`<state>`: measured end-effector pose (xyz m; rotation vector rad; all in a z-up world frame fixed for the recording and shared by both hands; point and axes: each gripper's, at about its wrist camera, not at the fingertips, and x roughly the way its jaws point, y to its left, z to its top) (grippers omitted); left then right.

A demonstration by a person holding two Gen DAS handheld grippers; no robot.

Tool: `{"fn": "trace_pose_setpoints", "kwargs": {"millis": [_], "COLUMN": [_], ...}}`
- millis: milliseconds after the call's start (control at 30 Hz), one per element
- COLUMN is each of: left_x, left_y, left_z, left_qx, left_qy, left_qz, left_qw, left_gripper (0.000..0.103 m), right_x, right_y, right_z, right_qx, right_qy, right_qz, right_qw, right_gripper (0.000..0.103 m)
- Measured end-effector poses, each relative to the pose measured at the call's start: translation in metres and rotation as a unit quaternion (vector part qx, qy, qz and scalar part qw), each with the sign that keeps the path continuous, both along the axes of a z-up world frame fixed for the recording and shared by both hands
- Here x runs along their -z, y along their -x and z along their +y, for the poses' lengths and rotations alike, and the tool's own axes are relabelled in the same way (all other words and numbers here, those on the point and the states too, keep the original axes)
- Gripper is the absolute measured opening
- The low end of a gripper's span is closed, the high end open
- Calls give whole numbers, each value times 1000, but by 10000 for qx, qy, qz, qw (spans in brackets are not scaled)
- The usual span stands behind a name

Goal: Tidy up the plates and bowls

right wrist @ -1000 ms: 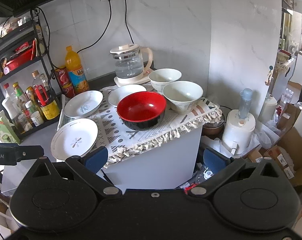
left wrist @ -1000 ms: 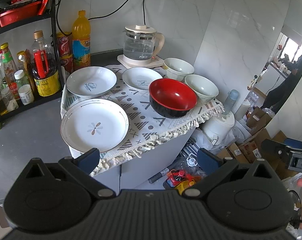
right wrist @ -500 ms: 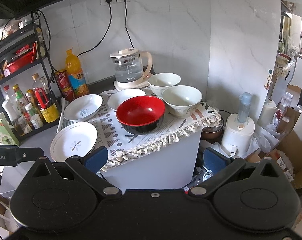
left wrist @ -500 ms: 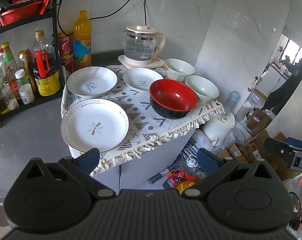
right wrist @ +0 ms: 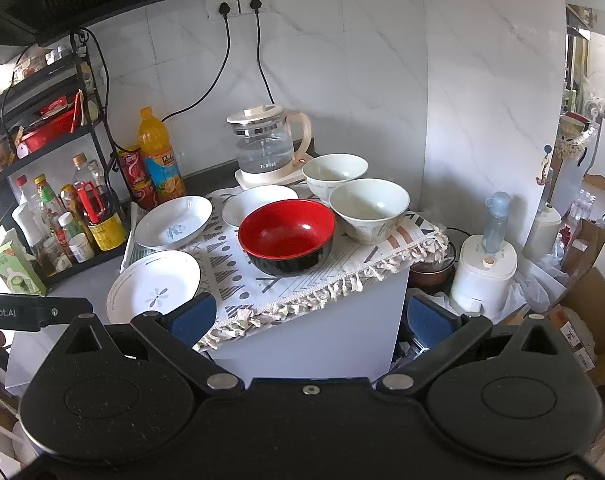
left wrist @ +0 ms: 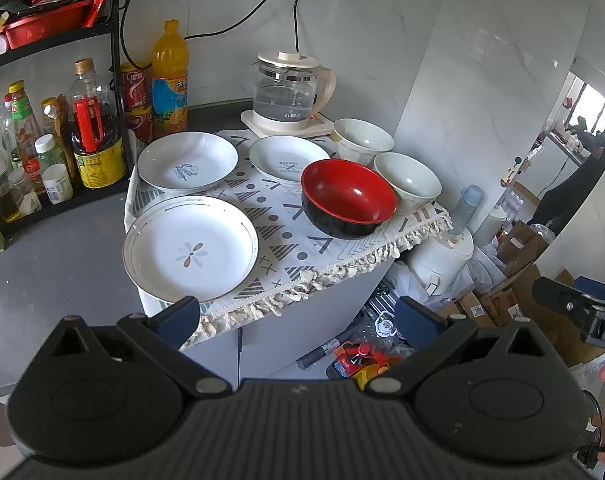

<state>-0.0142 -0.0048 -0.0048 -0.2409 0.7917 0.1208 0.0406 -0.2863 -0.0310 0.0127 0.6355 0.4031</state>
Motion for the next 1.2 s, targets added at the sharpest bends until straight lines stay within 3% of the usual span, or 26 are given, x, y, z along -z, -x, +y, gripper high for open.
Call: {"fn": "trace_pose_setpoints", "kwargs": {"millis": [300,667,933,1200], "left_x": [-1,4,14,23], "left_y": [-3,-41,-88,-162], "left_z": [-5,-16,-19,-14], "left_qx": [0,16,192,472], "left_qy": [-30,130,201,295], "left_qz": [89,240,235,282], "left_qw": [10000,9996,9993,9981], "left_gripper": [102,102,102,100], "right_x": [3,12,20,27], "right_y": [-7,-30,-64,-119], "right_z": [-10,-24,-26,-16], "right_qx": [67,307,396,578], "right_qy": [17,19,11,33], "right_qz": [151,353,426,521], "right_qw": [9999,9989,9983,9970], "right_gripper": [103,103,103,103]}}
